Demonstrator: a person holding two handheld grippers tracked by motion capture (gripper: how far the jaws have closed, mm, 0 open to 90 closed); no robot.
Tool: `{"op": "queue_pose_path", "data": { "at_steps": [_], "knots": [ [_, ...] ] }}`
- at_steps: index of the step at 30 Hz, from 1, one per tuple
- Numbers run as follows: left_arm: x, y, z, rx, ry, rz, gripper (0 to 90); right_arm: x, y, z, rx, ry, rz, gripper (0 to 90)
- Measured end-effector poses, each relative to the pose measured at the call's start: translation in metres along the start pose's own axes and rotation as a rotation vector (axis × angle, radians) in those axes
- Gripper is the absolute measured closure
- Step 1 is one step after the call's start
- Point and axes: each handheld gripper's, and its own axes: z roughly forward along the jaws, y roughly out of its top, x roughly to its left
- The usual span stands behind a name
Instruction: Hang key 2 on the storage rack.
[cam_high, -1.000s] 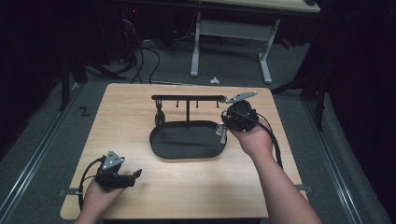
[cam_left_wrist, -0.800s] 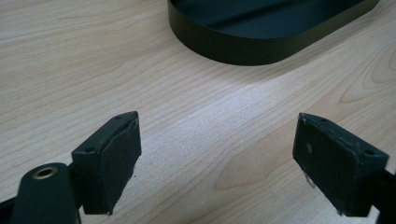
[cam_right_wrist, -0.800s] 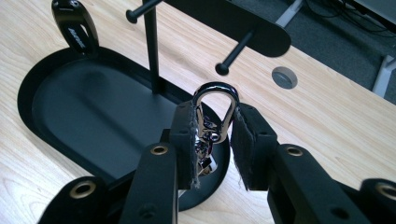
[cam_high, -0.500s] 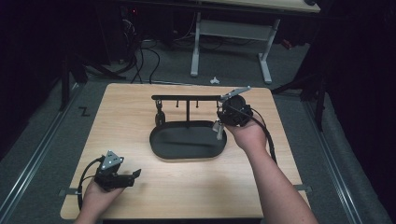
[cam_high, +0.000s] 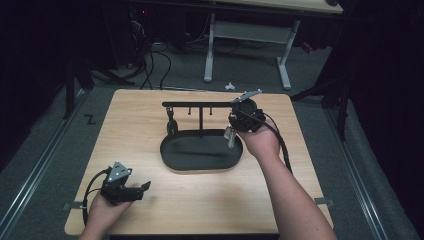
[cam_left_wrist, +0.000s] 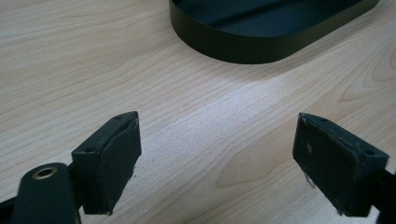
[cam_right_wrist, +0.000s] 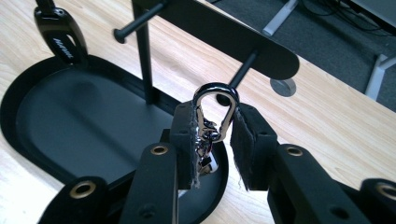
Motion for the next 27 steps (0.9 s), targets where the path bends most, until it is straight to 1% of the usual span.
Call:
{"op": "queue_pose_path", "data": {
  "at_steps": [1,8,13,15,16,17,18,20,23,27],
  "knots": [
    [0.0,0.0,0.0,0.002,-0.001,0.001,16.1,-0.001,0.0,0.001,-0.002,0.002,-0.005,70.6],
    [0.001,-0.001,-0.001,0.002,0.002,-0.003,16.1,-0.004,0.001,0.01,0.009,-0.009,0.004,70.6],
    [0.002,-0.002,-0.002,0.002,0.003,-0.006,16.1,-0.008,0.001,0.015,0.005,-0.016,0.032,70.4],
    [0.002,-0.002,-0.002,0.003,0.004,-0.006,16.1,-0.008,0.002,0.015,0.004,-0.016,0.029,70.3],
    [0.002,-0.002,-0.002,0.005,0.005,-0.006,16.1,-0.008,0.002,0.015,0.006,-0.015,0.035,70.0],
    [0.002,-0.002,-0.002,0.004,0.006,-0.007,16.1,-0.007,0.001,0.016,0.003,-0.013,0.022,68.4],
    [0.002,-0.002,-0.002,0.004,0.007,-0.008,16.1,-0.007,0.001,0.016,0.003,-0.013,0.022,68.4],
    [0.002,-0.002,-0.002,0.005,0.007,-0.009,16.1,-0.006,0.0,0.016,0.01,-0.016,0.024,61.6],
    [0.001,-0.002,-0.001,0.005,0.007,-0.008,16.1,-0.005,-0.003,0.017,0.017,-0.008,0.022,54.5],
    [0.0,-0.002,-0.001,0.012,0.003,-0.005,16.1,-0.004,-0.007,0.017,0.022,0.001,0.042,45.8]
  ]
}}
